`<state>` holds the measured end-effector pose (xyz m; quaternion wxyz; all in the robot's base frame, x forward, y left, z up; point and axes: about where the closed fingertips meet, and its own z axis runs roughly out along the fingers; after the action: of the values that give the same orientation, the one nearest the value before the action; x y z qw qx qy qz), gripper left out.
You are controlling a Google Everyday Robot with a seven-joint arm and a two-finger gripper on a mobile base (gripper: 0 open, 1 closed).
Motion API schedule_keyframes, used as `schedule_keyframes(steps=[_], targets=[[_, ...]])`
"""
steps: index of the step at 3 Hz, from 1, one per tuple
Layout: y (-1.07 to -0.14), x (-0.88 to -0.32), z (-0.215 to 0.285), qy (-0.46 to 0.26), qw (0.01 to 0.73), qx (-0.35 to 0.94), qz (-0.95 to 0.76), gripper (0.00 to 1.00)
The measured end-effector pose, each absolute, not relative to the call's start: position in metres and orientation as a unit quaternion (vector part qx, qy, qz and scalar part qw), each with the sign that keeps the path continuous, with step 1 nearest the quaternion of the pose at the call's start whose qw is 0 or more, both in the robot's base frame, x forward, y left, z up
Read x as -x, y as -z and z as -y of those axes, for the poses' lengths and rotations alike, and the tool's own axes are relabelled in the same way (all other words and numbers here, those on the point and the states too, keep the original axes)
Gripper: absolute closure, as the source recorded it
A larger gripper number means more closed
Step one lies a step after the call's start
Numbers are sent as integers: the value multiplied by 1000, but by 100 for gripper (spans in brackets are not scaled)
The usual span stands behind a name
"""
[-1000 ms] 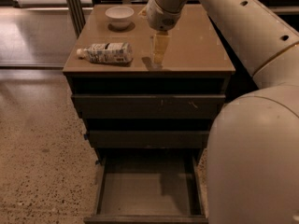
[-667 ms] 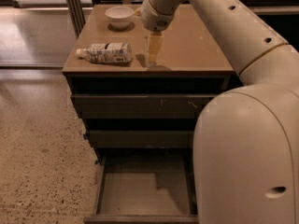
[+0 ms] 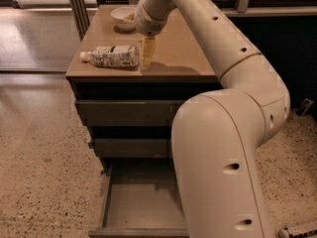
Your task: Place blue plastic bottle into bottom drawer
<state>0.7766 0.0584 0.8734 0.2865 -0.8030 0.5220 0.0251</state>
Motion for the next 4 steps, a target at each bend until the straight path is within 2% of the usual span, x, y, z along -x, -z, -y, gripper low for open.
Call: schedule_keyframes(steps=[1,2,3,4], targets=[[-862,-781,-83,-46,286,814,-504,0],[-843,-773,-106,-71,241,823,-510,0],[-842,-773,-106,-72,240,823,-510,0],[-842,-773,-106,-72,240,823,-510,19]])
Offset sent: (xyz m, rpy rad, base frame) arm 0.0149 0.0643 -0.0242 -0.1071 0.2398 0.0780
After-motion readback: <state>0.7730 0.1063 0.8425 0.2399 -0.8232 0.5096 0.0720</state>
